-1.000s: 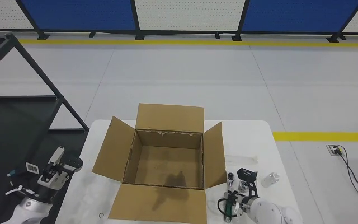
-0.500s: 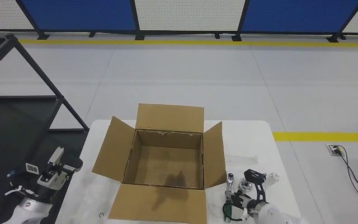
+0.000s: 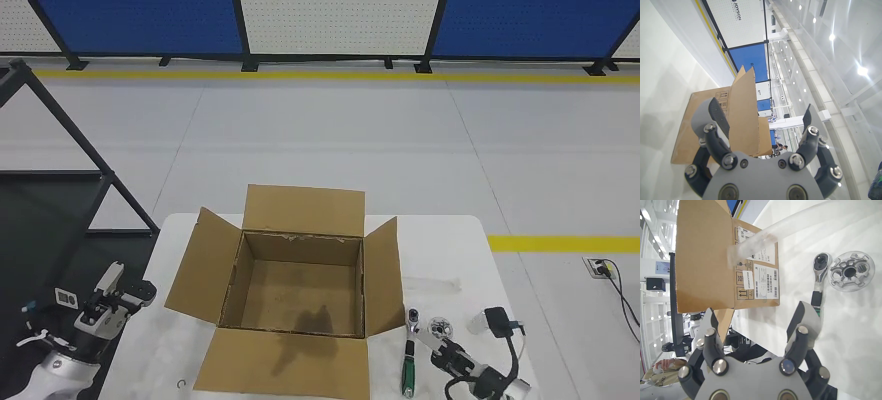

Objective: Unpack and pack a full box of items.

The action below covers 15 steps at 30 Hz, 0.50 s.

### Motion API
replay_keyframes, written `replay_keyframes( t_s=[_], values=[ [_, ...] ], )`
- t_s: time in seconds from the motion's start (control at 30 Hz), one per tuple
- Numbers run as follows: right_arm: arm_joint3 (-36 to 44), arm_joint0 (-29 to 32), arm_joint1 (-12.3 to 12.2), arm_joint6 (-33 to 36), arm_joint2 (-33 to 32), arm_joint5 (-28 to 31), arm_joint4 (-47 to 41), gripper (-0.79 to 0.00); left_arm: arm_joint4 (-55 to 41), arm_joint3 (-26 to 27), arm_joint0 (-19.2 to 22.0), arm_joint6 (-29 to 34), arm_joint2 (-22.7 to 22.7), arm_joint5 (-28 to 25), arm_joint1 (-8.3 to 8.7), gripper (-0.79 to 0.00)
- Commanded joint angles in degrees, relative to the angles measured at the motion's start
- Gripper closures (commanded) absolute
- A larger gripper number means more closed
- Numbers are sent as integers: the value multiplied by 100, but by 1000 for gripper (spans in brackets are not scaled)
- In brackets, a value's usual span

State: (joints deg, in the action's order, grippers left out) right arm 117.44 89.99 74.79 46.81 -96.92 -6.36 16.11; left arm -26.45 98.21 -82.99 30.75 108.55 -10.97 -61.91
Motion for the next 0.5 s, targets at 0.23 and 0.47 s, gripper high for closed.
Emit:
replay_keyframes(
  t_s=[0.23,0.47],
  values=[
    [1,-1,0,0,1,-1,6,-785,0,-1,1,0,0,0,0,-785],
    [-51,-384,34,-390,112,31,-1021,-785,161,87,27,-46,-49,195,7,-785]
  ],
)
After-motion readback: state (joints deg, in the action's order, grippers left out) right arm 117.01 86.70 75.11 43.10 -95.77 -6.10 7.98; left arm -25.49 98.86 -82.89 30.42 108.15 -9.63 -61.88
